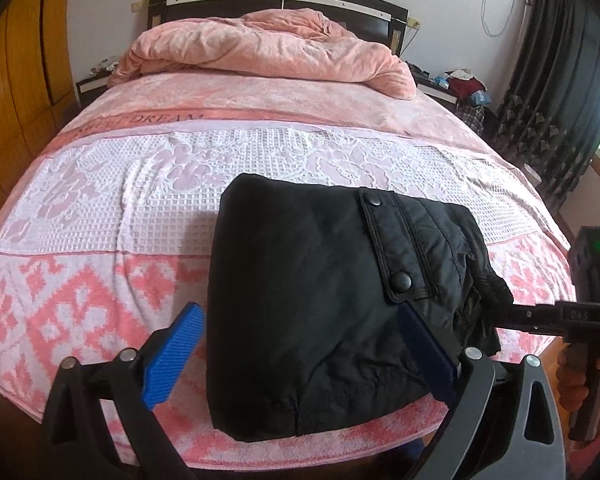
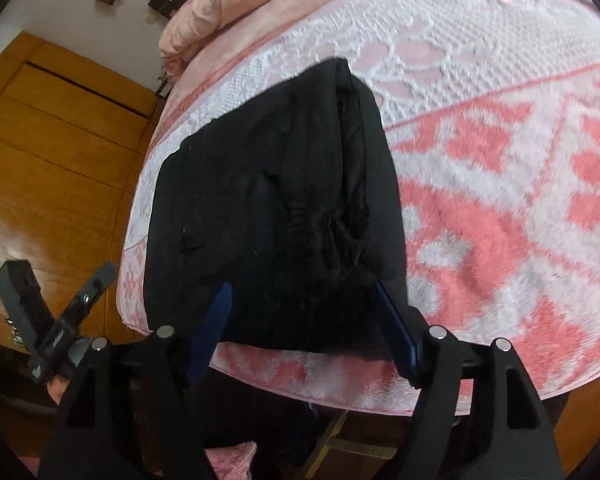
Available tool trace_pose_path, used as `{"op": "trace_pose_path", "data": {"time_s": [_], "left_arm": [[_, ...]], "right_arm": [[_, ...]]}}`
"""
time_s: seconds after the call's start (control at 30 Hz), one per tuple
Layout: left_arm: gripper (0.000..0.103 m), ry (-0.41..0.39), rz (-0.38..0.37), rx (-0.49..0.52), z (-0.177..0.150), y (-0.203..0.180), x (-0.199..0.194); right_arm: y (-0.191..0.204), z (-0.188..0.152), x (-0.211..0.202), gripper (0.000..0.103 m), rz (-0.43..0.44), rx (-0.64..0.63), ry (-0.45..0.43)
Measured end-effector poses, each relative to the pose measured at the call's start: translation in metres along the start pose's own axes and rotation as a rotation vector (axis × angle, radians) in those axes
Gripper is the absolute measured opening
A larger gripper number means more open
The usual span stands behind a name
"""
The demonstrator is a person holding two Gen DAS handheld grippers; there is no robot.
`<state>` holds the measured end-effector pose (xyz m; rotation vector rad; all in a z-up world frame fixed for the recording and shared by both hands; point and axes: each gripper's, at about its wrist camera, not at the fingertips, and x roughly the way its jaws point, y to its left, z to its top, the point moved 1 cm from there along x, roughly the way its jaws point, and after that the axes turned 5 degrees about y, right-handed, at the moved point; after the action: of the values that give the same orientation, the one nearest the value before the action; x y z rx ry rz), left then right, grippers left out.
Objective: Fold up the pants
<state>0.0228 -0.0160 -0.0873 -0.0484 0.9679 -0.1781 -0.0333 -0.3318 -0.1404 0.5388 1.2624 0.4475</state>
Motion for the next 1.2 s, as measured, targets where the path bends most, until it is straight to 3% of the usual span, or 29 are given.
{"op": "trace_pose_path", "data": {"time_s": [0.13, 0.2, 0.33, 0.4, 0.77, 1.03, 1.2], "left_arm": [[0.099, 0.001, 0.009, 0.003, -0.003, 0.001, -0.003], [0.099, 0.001, 0.009, -0.001, -0.004, 0.002, -0.004], [0.099, 0.002, 0.012, -0.010, -0.005, 0.004, -0.004], [0.099, 0.000, 0.010, -0.011, -0.005, 0.004, -0.005], [0.099, -0.018, 0.017, -0.003, -0.004, 0.001, -0.013], [0.099, -0.027, 0.021, 0.010, -0.002, -0.001, -0.016], [0.099, -0.022, 0.021, 0.013, -0.002, -0.001, -0.016]], "right_arm": [[-0.001, 0.006, 0.010, 0.056, 0.025, 0.036, 0.007], [0.000, 0.007, 0.011, 0.040, -0.008, 0.033, 0.007], [0.009, 0.004, 0.001, 0.032, -0.009, -0.012, -0.008], [0.016, 0.003, -0.005, 0.020, 0.001, -0.031, -0.012], [0.034, 0.003, -0.025, 0.020, -0.016, -0.102, -0.032], [0.009, -0.004, 0.002, 0.020, -0.079, -0.063, 0.020], [-0.005, -0.005, 0.019, 0.020, -0.072, -0.035, 0.036]]}}
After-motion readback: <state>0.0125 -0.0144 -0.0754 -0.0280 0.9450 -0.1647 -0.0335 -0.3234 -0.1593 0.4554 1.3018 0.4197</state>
